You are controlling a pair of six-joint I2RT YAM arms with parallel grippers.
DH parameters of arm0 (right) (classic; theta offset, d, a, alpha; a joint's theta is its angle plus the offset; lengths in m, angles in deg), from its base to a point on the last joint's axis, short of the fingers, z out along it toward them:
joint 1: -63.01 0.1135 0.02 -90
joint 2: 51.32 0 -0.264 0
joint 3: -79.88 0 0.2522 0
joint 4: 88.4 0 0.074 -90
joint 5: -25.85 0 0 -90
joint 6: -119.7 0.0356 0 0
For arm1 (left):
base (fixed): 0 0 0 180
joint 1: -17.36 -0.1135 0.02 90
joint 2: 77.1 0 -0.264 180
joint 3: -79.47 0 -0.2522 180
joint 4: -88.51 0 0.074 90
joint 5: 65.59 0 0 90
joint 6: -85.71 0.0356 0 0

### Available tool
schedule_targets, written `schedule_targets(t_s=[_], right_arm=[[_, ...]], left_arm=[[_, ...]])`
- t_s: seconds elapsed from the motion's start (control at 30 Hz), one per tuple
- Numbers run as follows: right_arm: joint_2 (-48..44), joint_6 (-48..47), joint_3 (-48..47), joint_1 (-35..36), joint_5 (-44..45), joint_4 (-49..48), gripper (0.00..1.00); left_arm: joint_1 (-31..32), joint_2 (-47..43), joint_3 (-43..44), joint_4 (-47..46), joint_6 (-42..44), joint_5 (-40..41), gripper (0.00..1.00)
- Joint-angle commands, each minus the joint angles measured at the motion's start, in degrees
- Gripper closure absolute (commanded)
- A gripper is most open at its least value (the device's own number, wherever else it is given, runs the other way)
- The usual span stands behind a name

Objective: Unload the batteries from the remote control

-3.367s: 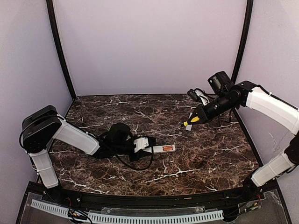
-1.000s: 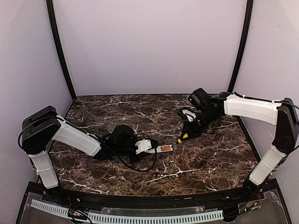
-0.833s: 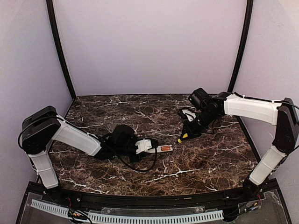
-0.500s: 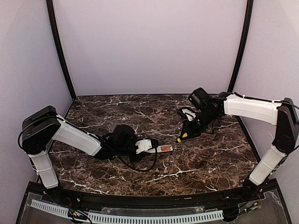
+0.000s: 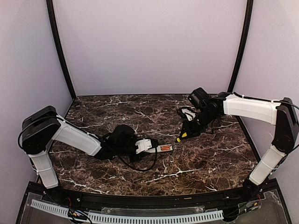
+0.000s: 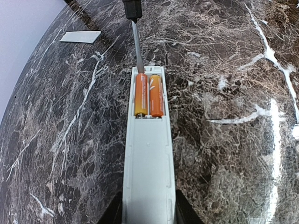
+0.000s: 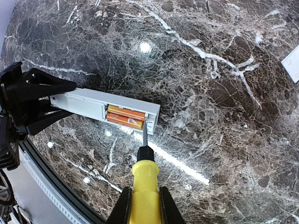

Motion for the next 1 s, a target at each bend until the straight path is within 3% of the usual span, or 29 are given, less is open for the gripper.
schedule_targets(t_s=[0.0, 0.97], right_arm=[[2.11, 0.61, -0.98, 1.32, -2.69, -2.49, 1.00], [6.21, 0.80, -3.75, 5.42, 2.49, -2.21, 1.00]], left_arm=[[0.63, -0.87, 1.87, 0.76, -0.30, -0.73, 1.00], [1.24, -0.93, 2.74, 1.65, 0.22, -1.00, 1.00]])
